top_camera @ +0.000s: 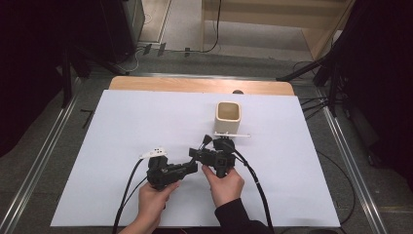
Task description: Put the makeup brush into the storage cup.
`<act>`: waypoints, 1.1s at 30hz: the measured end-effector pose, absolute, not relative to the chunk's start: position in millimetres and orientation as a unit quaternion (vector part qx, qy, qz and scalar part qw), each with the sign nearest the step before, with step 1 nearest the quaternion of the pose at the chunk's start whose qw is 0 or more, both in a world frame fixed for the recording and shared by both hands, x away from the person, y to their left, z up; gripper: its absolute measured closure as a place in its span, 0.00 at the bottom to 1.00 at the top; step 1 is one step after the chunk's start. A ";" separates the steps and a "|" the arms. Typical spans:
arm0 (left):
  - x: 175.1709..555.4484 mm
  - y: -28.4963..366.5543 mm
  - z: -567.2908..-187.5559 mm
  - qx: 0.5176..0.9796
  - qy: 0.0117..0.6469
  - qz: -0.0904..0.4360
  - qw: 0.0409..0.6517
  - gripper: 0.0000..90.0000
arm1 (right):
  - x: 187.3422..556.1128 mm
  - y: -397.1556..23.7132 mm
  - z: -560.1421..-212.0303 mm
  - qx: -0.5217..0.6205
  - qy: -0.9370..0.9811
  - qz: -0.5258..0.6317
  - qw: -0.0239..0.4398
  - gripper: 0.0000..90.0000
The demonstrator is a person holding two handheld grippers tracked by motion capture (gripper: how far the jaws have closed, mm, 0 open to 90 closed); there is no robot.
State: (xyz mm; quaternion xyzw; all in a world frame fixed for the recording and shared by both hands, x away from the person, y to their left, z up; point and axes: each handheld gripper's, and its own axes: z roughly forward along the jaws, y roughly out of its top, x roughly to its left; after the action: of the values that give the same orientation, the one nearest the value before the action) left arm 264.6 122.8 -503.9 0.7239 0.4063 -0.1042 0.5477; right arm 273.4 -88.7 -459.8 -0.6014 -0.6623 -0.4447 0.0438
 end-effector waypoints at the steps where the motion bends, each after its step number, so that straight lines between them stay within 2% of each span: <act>1: 264.8 123.1 -503.5 0.724 0.404 -0.105 0.550 0.88 | 273.6 -88.3 -460.4 -0.601 -0.663 -0.444 0.047 0.64; 8: 264.2 121.8 -504.9 0.726 0.401 -0.107 0.549 0.88 | 274.2 -86.7 -463.1 -0.600 -0.666 -0.440 0.056 0.73; 33: 265.9 119.0 -508.2 0.731 0.394 -0.129 0.543 0.87 | 274.7 -90.9 -463.5 -0.594 -0.656 -0.455 0.097 0.85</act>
State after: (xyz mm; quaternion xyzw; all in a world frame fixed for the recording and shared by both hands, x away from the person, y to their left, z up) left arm 265.9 119.0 -508.2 0.7306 0.3937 -0.1290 0.5427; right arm 274.7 -90.9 -463.5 -0.5943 -0.6559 -0.4551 0.0973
